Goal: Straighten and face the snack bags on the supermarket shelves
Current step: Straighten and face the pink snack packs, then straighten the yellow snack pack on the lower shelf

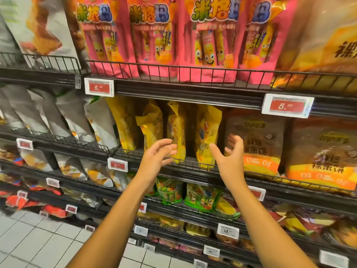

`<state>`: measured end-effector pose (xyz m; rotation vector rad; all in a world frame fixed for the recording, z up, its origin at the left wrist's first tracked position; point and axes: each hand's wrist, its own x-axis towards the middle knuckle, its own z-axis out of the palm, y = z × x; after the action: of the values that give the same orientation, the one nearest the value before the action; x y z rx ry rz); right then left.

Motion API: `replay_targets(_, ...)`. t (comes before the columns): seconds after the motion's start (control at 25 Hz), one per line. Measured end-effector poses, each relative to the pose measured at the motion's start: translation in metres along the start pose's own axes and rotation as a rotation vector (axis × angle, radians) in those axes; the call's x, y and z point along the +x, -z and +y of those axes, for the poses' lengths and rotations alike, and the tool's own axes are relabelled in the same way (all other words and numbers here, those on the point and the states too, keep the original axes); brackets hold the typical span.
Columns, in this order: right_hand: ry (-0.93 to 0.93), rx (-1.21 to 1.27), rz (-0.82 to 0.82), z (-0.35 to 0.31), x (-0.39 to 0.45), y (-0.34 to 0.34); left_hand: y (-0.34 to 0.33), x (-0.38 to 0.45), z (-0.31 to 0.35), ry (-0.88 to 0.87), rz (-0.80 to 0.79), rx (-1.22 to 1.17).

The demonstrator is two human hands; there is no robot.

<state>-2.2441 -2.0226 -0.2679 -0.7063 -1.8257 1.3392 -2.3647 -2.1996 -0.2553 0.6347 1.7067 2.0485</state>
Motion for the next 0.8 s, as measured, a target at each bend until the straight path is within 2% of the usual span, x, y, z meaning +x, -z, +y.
replay_targets(0.16, -0.144, -0.107, -0.107, 0.010, 0.014, -0.017, 0.011, -0.013, -0.031, 0.136, -0.061, -0.015)
replay_targets(0.32, -0.184, -0.171, -0.086, 0.009, 0.025, -0.027, 0.018, -0.016, -0.047, 0.171, -0.012, -0.147)
replay_targets(0.56, -0.192, -0.153, 0.047, 0.003, 0.036, -0.038, 0.033, -0.007, -0.048, 0.170, -0.024, -0.229)
replay_targets(0.8, -0.181, 0.052, 0.234, -0.005, 0.039, -0.026, 0.054, -0.007, -0.053, 0.180, -0.053, -0.306)
